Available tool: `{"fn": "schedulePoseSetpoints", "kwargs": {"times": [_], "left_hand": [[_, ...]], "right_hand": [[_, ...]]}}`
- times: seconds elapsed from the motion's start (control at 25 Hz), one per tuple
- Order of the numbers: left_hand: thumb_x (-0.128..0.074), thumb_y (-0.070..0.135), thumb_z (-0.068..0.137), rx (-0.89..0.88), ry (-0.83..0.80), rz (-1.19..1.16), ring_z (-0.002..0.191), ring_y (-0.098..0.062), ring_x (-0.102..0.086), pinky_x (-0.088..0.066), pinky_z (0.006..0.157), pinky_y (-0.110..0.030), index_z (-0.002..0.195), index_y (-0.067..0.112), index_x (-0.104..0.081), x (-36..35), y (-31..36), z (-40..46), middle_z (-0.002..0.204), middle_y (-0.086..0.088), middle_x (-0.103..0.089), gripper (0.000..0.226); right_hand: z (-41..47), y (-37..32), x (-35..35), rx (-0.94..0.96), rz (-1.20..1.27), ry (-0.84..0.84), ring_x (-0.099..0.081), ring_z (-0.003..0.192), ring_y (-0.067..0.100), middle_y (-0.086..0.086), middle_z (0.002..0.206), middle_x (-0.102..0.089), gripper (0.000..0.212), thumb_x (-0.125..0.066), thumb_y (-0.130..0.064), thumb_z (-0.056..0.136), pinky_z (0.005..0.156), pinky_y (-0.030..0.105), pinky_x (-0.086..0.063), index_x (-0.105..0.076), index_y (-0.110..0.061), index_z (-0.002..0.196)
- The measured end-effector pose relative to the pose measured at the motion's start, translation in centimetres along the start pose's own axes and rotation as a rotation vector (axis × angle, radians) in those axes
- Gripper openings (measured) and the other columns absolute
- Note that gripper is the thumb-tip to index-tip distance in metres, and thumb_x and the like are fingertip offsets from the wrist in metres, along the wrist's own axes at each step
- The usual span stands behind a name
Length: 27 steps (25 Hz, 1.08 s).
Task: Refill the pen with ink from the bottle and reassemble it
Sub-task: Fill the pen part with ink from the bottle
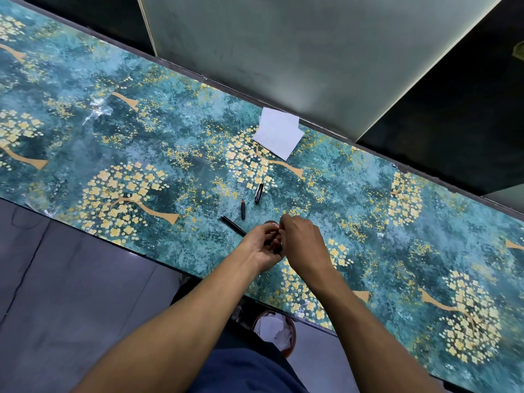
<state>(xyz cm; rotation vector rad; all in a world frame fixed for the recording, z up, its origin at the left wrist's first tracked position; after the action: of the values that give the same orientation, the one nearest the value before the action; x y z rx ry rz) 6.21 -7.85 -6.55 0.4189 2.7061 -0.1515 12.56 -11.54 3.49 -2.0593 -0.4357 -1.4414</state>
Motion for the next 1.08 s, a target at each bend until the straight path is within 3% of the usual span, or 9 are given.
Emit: {"fn": "schedulePoseSetpoints", "kwargs": {"times": [0.28, 0.4, 0.6, 0.8, 1.08], "left_hand": [[-0.061, 0.008, 0.092, 0.004, 0.007, -0.005, 0.054, -0.008, -0.036, -0.047, 0.042, -0.016, 0.073, 0.004, -0.057, 0.18, 0.19, 0.45, 0.065, -0.004, -0.044, 0.02], [-0.062, 0.01, 0.093, 0.009, 0.014, 0.014, 0.05, -0.008, -0.037, -0.047, 0.042, -0.017, 0.074, 0.005, -0.056, 0.36, 0.05, 0.61, 0.063, -0.004, -0.045, 0.02], [-0.058, 0.007, 0.095, 0.001, 0.003, -0.031, 0.025, -0.009, -0.041, -0.046, 0.037, -0.016, 0.069, 0.006, -0.051, 0.04, 0.12, 0.87, 0.039, -0.004, -0.045, 0.027], [-0.061, 0.006, 0.094, 0.014, -0.024, -0.106, 0.027, -0.01, -0.043, -0.05, 0.039, -0.02, 0.069, 0.004, -0.055, 0.11, 0.37, 0.99, 0.042, -0.005, -0.048, 0.026], [-0.058, 0.008, 0.094, -0.001, -0.007, -0.027, 0.027, -0.008, -0.04, -0.045, 0.041, -0.015, 0.067, 0.008, -0.053, 0.37, 0.34, 1.05, 0.039, -0.002, -0.045, 0.028]], "right_hand": [[-0.09, 0.33, -0.14, -0.002, 0.015, 0.021, -0.057, 0.073, 0.033, 0.011, 0.084, -0.062, 0.002, -0.058, -0.01, 0.092, 0.058, 0.037, -0.041, -0.059, -0.011, 0.091], [-0.21, 0.14, 0.06, 0.007, 0.0, 0.026, -0.057, 0.073, 0.034, 0.012, 0.086, -0.063, 0.004, -0.056, -0.009, 0.092, 0.057, 0.035, -0.034, -0.06, -0.01, 0.091], [-0.21, -0.21, -0.13, -0.014, -0.088, 0.016, -0.062, 0.087, 0.039, 0.016, 0.097, -0.066, 0.012, -0.05, -0.017, 0.098, 0.061, 0.036, -0.029, -0.06, -0.009, 0.098], [0.11, -0.07, -0.56, -0.052, -0.159, 0.022, -0.064, 0.086, 0.038, 0.015, 0.096, -0.067, 0.019, -0.046, -0.02, 0.101, 0.06, 0.036, -0.03, -0.06, -0.007, 0.1], [-0.05, -0.38, -0.22, 0.018, -0.015, -0.017, -0.06, 0.085, 0.037, 0.014, 0.096, -0.065, 0.009, -0.054, -0.012, 0.093, 0.061, 0.035, -0.032, -0.059, -0.012, 0.101]]}}
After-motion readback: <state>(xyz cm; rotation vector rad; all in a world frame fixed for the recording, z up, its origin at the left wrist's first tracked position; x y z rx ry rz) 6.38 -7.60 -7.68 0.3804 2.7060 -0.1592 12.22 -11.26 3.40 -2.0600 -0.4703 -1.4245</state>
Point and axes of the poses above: each hand's wrist, its own z-axis towards the middle knuckle, its own x-axis out of the back of the hand, y = z × x, the point moved 7 cm from there along z, towards the middle knuckle
